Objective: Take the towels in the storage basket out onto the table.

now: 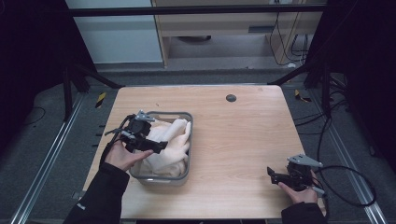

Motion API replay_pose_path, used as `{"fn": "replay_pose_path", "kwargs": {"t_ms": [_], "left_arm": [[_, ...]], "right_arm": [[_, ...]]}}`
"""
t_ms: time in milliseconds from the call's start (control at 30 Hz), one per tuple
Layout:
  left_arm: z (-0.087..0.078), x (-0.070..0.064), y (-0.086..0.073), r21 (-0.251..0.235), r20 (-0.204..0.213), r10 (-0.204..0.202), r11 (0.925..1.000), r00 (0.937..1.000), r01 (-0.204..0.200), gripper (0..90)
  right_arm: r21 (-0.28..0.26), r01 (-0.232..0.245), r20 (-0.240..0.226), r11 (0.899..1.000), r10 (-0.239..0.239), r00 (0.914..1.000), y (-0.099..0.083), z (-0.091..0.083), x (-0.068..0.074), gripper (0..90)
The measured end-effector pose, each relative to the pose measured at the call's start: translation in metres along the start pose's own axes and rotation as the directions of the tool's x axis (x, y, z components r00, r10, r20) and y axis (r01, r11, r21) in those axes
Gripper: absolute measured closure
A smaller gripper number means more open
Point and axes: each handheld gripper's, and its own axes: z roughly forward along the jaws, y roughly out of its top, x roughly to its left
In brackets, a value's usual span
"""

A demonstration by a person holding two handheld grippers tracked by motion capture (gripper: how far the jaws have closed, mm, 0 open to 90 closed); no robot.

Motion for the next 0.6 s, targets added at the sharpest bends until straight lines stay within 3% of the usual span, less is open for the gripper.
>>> {"fn": "replay_pose_path", "kwargs": {"t_ms": [600], "left_arm": [[0.034,-0.002,0.000,0.094,0.010,0.011,0.9955,0.9999,-0.012,12.4]], "right_arm": [[0.020,0.010,-0.012,1.000,-0.010,0.9999,0.000,0.002,0.001,5.8]]}}
